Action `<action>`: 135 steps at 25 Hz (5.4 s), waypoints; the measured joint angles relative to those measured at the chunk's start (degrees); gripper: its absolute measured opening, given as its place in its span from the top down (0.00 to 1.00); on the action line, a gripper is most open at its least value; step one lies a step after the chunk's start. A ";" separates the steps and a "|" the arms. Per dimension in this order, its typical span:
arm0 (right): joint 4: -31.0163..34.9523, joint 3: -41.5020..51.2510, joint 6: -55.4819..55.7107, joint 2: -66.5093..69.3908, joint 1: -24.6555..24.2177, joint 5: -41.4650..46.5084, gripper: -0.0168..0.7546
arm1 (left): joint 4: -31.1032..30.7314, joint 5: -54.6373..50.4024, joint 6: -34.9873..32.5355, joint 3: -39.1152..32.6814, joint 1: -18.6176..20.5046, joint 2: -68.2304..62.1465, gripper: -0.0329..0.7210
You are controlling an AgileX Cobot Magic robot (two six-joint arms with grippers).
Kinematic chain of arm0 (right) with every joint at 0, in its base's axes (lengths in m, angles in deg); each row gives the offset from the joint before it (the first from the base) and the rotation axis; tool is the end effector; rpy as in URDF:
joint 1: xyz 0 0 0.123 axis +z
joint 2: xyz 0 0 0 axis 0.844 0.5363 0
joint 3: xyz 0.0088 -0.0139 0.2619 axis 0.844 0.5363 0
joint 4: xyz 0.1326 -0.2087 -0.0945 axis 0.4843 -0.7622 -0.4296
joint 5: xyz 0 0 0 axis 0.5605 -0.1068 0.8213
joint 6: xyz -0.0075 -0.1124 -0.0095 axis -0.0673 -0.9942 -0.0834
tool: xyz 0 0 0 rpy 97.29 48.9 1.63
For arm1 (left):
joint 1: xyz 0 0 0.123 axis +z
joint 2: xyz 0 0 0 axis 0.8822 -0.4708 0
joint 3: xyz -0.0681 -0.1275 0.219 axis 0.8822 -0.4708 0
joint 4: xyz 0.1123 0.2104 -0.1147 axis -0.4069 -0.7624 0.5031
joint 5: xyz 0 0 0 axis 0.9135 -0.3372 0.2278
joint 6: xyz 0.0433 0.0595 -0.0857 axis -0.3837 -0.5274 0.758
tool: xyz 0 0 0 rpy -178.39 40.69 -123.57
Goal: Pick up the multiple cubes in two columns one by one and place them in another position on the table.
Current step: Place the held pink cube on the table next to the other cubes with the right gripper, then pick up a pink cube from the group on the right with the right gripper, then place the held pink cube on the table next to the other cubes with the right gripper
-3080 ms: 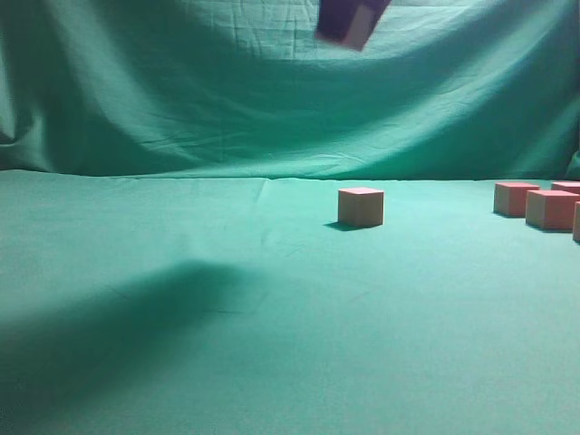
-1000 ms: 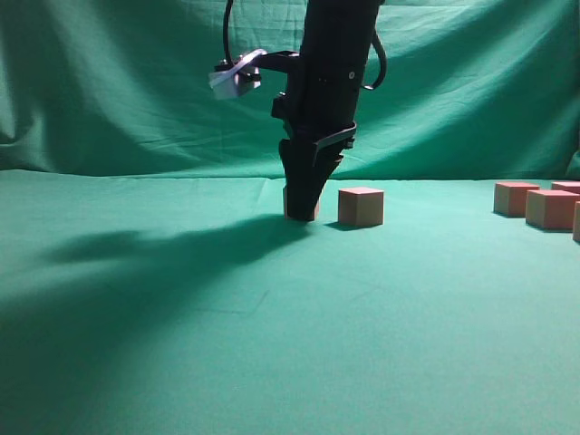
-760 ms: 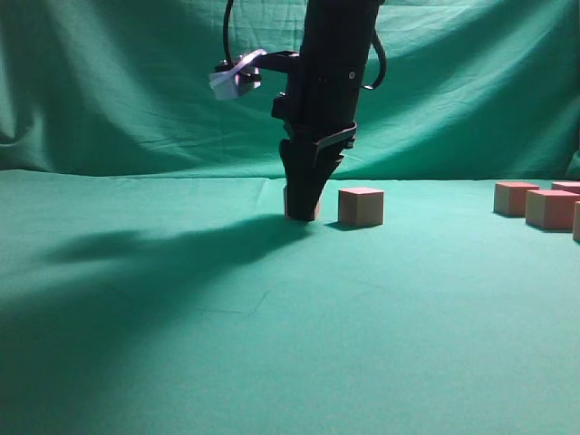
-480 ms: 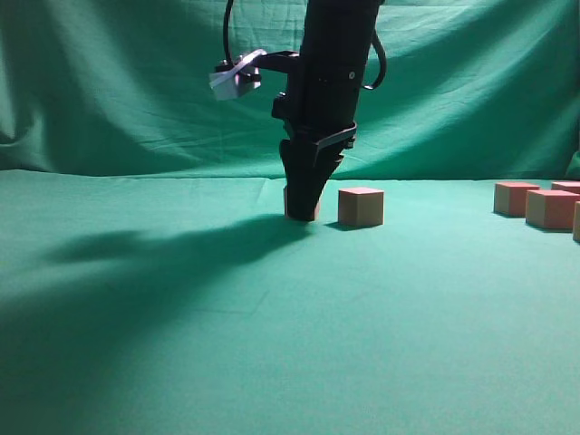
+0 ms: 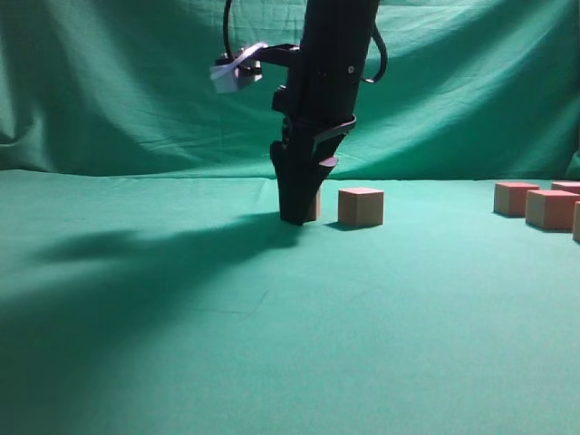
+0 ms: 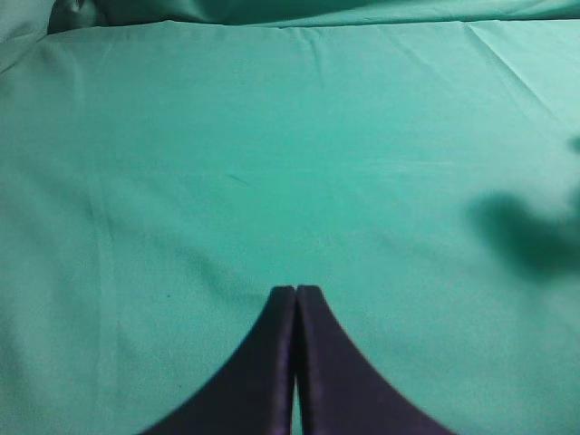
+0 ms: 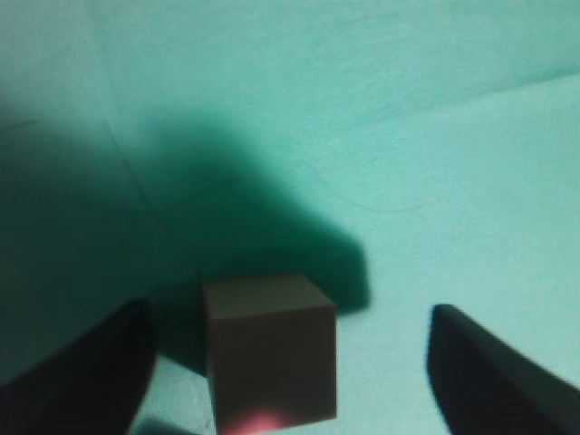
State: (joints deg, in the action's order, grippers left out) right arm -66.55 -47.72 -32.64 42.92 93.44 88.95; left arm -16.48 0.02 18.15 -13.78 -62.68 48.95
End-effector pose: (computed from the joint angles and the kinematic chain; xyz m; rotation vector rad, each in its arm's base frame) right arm 0.3939 0.2827 0.1244 -1.8553 2.0704 -0.0744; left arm 0.1100 -0.0006 0.1720 0.0320 1.8326 0.0161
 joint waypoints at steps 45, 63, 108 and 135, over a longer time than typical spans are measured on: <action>-11.73 40.43 63.20 -54.67 -8.36 20.39 0.26 | 0.00 0.00 0.00 0.00 0.00 0.00 0.96; -3.17 53.16 59.37 -44.47 -19.52 0.52 0.26 | 0.00 0.00 0.00 0.00 0.00 0.00 0.96; -1.25 36.46 51.24 -34.23 -13.04 7.89 0.63 | 0.00 0.00 0.00 0.00 0.00 0.00 0.96; 0.10 -21.88 57.28 4.50 8.54 22.53 0.63 | 0.00 0.00 0.00 0.00 0.00 0.00 0.96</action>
State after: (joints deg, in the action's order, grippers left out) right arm -66.45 -69.60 24.63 47.42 101.98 111.49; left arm -16.48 0.02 18.15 -13.78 -62.68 48.95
